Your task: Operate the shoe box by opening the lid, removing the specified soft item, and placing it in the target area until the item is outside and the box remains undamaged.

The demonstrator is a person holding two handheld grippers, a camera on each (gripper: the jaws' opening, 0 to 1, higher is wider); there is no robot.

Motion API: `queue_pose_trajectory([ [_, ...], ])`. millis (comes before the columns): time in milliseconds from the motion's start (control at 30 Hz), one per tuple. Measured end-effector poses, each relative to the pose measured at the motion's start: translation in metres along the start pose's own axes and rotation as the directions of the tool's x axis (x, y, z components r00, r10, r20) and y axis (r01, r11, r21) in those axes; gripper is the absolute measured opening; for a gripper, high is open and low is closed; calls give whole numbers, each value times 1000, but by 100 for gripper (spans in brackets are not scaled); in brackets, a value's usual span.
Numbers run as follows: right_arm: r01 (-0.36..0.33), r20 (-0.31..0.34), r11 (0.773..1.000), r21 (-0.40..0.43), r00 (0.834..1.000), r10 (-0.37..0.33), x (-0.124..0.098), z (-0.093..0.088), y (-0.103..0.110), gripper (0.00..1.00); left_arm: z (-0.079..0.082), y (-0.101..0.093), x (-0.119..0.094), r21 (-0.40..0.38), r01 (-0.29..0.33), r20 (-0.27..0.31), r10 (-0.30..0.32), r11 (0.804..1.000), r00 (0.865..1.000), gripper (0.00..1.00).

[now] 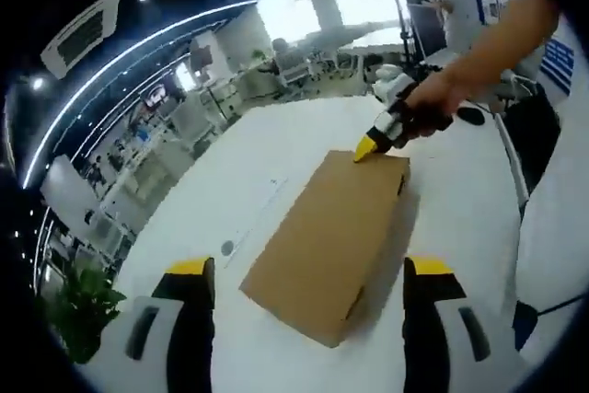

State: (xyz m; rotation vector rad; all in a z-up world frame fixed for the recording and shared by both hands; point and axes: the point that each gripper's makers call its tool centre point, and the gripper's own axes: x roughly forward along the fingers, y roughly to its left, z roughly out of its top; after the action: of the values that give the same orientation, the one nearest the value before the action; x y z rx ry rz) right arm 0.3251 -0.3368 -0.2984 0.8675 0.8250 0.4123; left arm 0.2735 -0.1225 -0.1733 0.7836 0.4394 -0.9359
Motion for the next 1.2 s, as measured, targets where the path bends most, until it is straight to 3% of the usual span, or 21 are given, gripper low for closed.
queue_pose_trajectory([
  [200, 2, 1, 1000, -1, 1000, -2, 0, 0, 0, 29, -3, -27, 8, 102, 28, -31, -25, 994, 999, 87],
  [333, 2, 1, 1000, -1, 1000, -2, 0, 0, 0, 29, -8, -32, 13, 176, 0, -38, 7, 984, 999, 87],
  [467, 3, 1, 1000, -1, 1000, -3, 0, 1, 0, 29, -14, -35, 17, 177, -11, -46, 19, 984, 999, 86],
  [500, 4, 1, 1000, -2, 1000, -4, 0, 1, -1, 29, -15, -33, 17, 196, -37, -43, 46, 980, 998, 85],
  [533, 3, 2, 1000, -2, 1000, -3, 1, 1, -1, 29, -15, -30, 17, 272, -65, -40, 79, 960, 996, 84],
  [700, 5, 1, 1000, -1, 1000, -5, 1, 1, -2, 29, -11, -34, 20, 373, -106, -12, 119, 922, 993, 85],
  [900, 6, 2, 1000, 1, 1000, -6, 0, 1, -1, 29, -28, -41, 32, 398, -112, -39, 139, 910, 990, 85],
  [1033, 6, 1, 1000, 10, 1000, -6, 0, 0, -1, 29, -42, -48, 42, 328, -97, -63, 124, 940, 990, 90],
  [1200, 5, 1, 1000, 12, 1000, -5, 0, 1, -1, 29, -47, -53, 48, 371, -108, -73, 144, 922, 987, 86],
])
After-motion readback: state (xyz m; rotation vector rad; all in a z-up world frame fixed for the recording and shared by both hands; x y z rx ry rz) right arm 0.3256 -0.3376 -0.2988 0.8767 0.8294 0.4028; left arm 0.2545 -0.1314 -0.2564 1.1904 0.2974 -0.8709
